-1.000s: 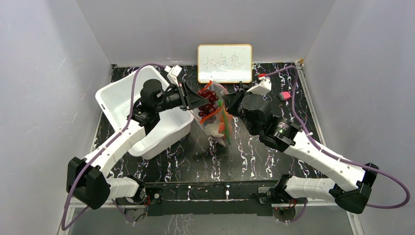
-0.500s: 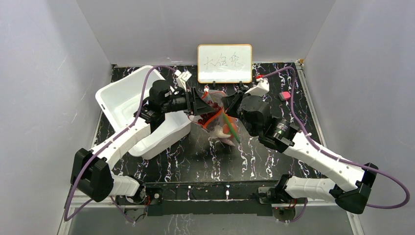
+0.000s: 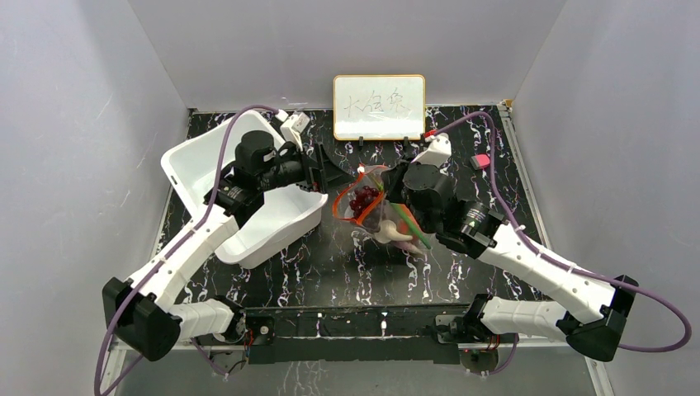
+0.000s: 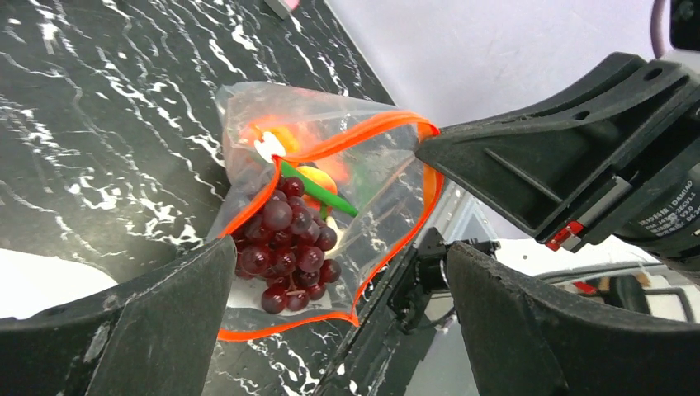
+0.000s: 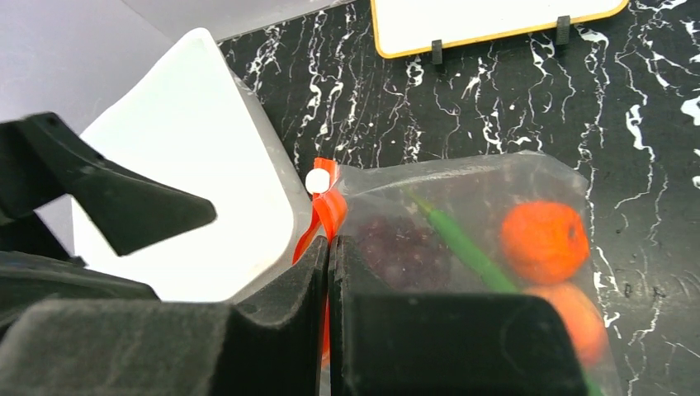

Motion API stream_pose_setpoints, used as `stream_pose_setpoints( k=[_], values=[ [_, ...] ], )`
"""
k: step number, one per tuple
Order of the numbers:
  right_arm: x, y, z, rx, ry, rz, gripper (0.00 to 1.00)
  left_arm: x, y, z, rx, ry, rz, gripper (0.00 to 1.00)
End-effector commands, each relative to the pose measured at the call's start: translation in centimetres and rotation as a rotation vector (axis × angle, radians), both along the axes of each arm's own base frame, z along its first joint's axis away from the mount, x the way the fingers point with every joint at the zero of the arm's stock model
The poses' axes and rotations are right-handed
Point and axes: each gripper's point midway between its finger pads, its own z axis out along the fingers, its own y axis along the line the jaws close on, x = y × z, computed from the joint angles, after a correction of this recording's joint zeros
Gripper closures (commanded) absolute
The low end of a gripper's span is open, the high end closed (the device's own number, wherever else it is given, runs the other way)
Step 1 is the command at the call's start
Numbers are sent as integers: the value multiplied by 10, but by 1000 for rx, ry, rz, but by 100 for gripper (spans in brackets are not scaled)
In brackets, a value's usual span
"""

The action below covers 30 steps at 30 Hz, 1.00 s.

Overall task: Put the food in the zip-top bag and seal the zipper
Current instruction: Place the fake fruit in the zipper food storage bag.

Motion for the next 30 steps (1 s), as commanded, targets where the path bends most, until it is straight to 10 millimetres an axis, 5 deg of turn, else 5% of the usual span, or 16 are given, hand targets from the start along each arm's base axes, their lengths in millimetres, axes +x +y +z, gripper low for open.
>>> stream_pose_setpoints(
  k=[1,4,11,18,30],
  values=[
    [0,-14,44,65,-106,-30,100,-1,21,8,112,-41,73,2],
    [-1,-14,48,62,-114,-19,100,-3,31,-7,189,-26,90,5],
    [-6,-11,62,119,-130,8,100,-22,25,-33,174,39,0,31],
    [-9,-12,64,145,-129,11,100,-20,28,-63,231,99,9,43],
    [-9,-10,63,167,-124,13,100,-31,2,-70,50,112,-95,62]
  ],
)
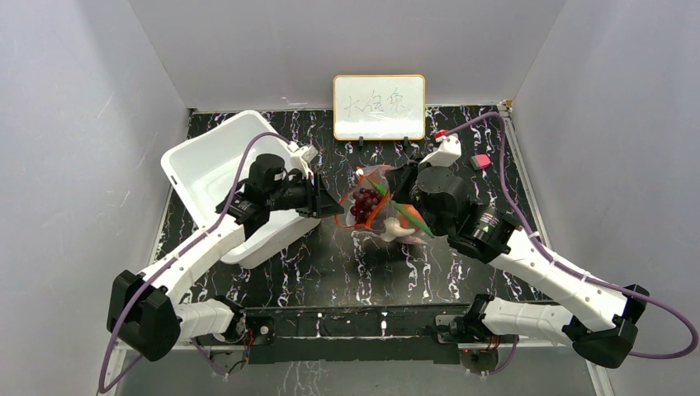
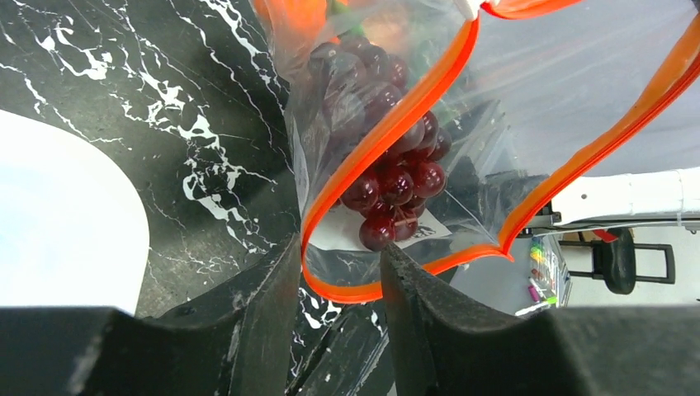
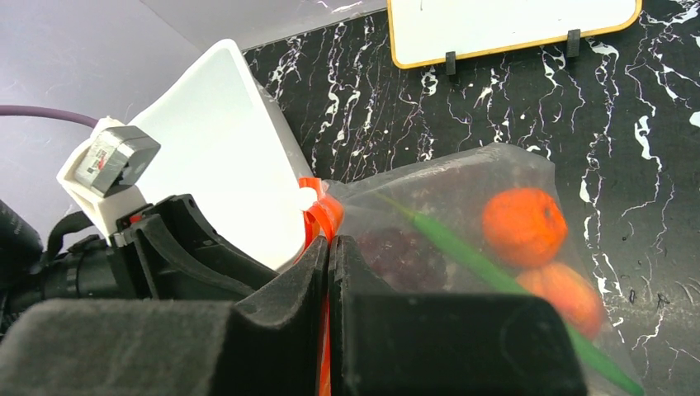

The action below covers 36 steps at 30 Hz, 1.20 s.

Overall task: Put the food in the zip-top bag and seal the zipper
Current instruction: Place the fake fruit in the zipper food storage bag, then adjust the bin at the center of the board.

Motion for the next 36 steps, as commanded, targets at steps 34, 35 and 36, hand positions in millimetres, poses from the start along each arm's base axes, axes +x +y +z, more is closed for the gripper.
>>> stream_pose_setpoints(
  k=[34,35,36],
  values=[
    [1,-24,-6,-26,-46,-76,100,19,-49,95,-263,-79,-99,91],
    [2,-24,-7,-34,-51,-78,100,21,-47,97,-251,-91,-84,84],
    [3,-25,-6,-41,-56,-82,100,24,-45,98,-234,-99,-64,74]
  ],
)
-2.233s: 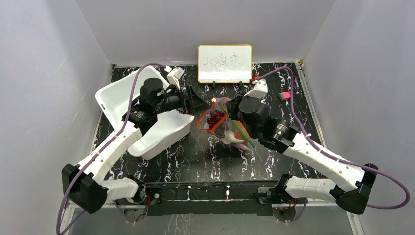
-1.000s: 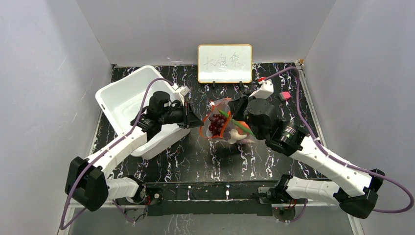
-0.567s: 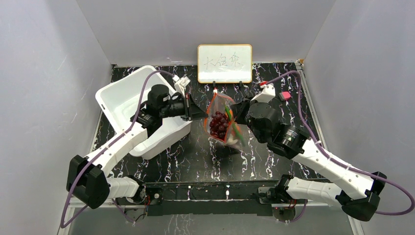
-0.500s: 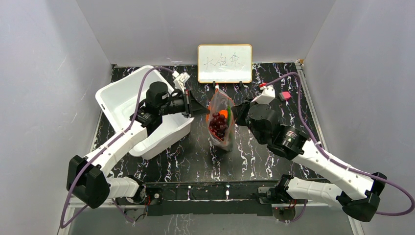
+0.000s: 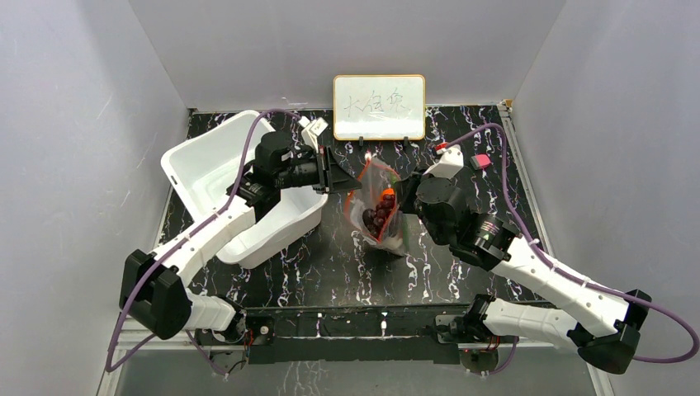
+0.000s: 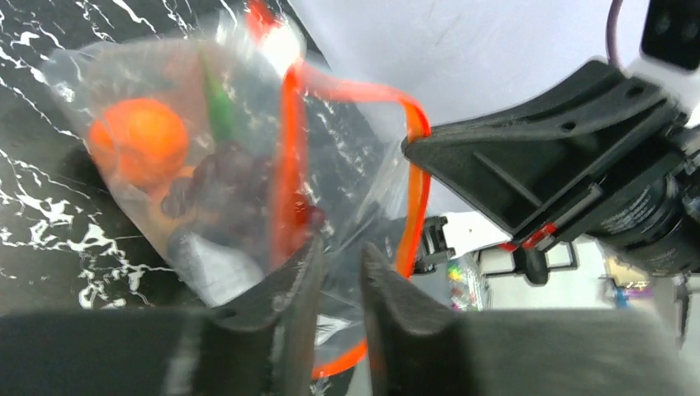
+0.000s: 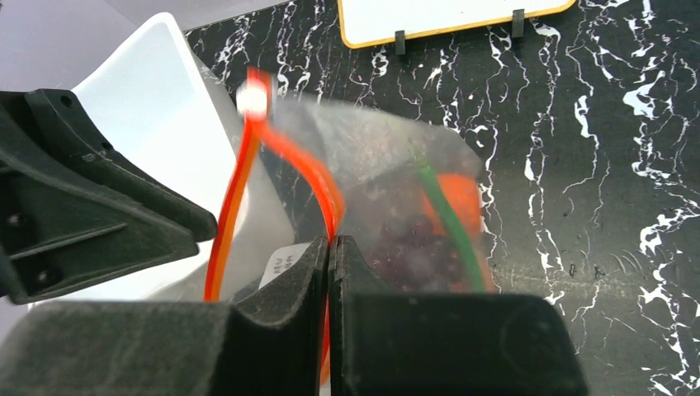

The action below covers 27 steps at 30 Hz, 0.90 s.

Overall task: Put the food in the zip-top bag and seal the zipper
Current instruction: Adjust the bin at the center of the board.

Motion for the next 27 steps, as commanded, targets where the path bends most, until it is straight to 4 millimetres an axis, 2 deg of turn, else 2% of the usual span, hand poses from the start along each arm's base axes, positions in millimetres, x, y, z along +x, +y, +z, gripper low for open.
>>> stream_pose_setpoints(
  k=[1,4,8,12,16,19,24,27],
  values=[
    [10,-6,29,31,-91,-48,100,6,8,29,36,-100,56,63],
    [9,-8,38,32,-109,-47,100,16,26,27,155,-134,152,38],
    [6,-10,41,35,-115,-37,100,35,60,24,318,-171,338,2],
    [2,-25,35,6,-100,-78,100,46,101,14,482,-195,511,2],
    [-2,-44,41,3,-122,-126,100,46,149,-6,657,-194,679,2],
    [-2,-48,39,11,-119,-153,100,44,181,-16,757,-201,783,2],
    [4,-39,32,5,-116,-144,100,43,212,-28,862,-177,860,2],
    [4,-38,27,-12,-104,-139,100,44,227,-37,878,-110,943,6]
  ],
)
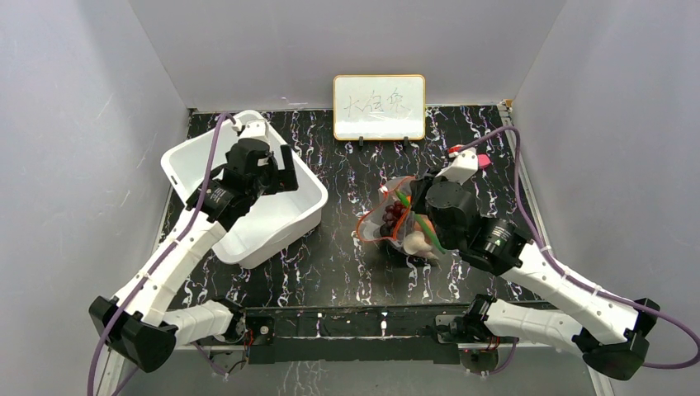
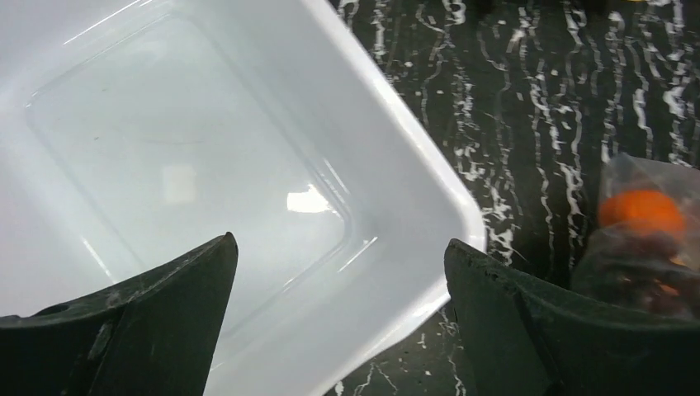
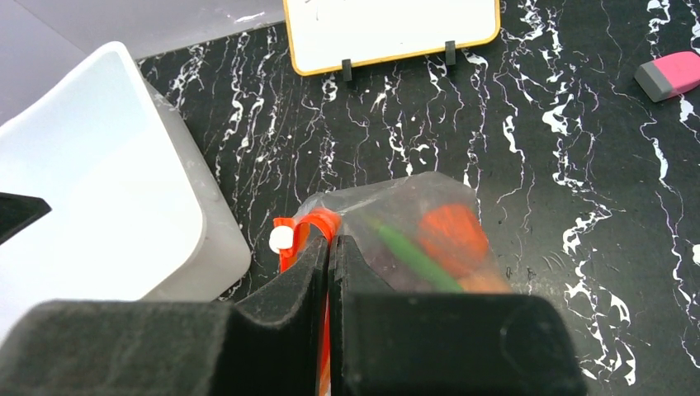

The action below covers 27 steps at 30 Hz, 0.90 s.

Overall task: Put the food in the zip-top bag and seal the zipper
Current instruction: Adjust the bin at the center of the board.

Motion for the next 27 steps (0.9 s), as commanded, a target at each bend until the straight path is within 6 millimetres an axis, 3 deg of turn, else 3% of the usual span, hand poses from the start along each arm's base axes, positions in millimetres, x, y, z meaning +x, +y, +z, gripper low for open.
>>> stream_pose_setpoints(
  k=[1,6,11,17,22,27],
  values=[
    [6,-2,16,48,-48,-41,100,-3,40,-15,65,38,188,8],
    [4,-7,15,11,-48,-34,100,-8,56,-31,66,146,344,14],
    [4,-11,20,-51,-25,-41,100,-22,90,-51,143,337,577,12],
    [3,-2,13,-78,13,-1,100,-33,104,-80,127,515,755,11],
    [9,3,15,-123,-25,27,100,-44,115,-71,109,573,943,9],
    [15,12,23,-174,-56,65,100,-28,124,-48,146,522,932,8]
  ],
)
